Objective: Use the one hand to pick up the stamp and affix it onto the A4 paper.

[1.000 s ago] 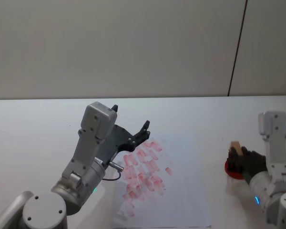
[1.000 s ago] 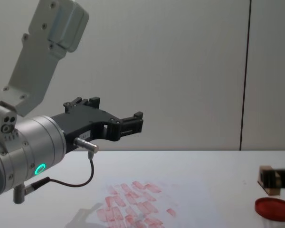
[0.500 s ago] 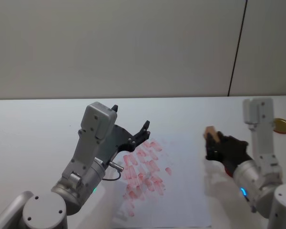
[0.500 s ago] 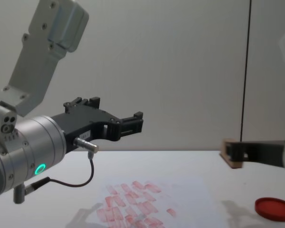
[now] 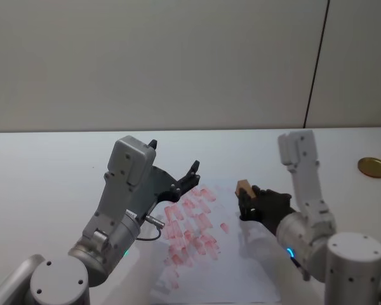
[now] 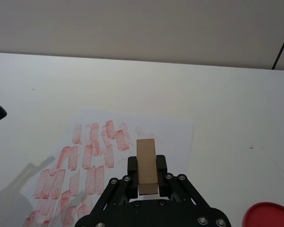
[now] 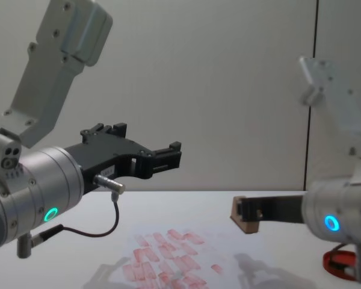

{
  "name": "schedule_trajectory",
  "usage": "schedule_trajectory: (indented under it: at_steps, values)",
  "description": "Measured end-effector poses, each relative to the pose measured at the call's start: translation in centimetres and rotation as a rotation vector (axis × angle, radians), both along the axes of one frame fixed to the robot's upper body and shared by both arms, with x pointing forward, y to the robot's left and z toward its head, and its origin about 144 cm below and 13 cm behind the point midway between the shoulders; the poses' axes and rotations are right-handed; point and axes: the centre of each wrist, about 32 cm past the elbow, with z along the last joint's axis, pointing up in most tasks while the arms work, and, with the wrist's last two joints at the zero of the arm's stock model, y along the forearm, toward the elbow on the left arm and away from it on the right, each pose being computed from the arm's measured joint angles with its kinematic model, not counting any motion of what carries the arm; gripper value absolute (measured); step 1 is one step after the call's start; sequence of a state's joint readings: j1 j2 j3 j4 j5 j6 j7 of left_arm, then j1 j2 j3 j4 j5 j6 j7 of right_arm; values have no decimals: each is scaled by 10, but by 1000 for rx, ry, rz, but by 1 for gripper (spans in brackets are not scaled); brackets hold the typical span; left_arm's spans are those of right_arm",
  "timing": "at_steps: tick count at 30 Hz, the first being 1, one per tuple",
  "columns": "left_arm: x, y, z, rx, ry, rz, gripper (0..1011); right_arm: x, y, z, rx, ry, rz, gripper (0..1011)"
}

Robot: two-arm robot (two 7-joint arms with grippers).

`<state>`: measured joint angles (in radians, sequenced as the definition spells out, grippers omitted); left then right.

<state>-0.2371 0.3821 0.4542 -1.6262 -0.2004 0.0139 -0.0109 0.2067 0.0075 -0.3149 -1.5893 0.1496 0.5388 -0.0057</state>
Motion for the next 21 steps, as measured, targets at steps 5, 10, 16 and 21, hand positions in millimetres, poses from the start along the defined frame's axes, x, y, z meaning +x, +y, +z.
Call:
schedule_trajectory:
  at_steps: [5,10,16,21]
  values:
    - [0,0,0,0,0,0,993,13,7,-2,-16,23,1,216]
    - [0,0,0,0,0,0,993,24,11,-1,-31,30,-9,216]
    - [0,0,0,0,0,0,993,38,13,0,-47,37,-25,216]
    - [0,0,0,0,0,0,993,52,14,-1,-60,46,-38,214]
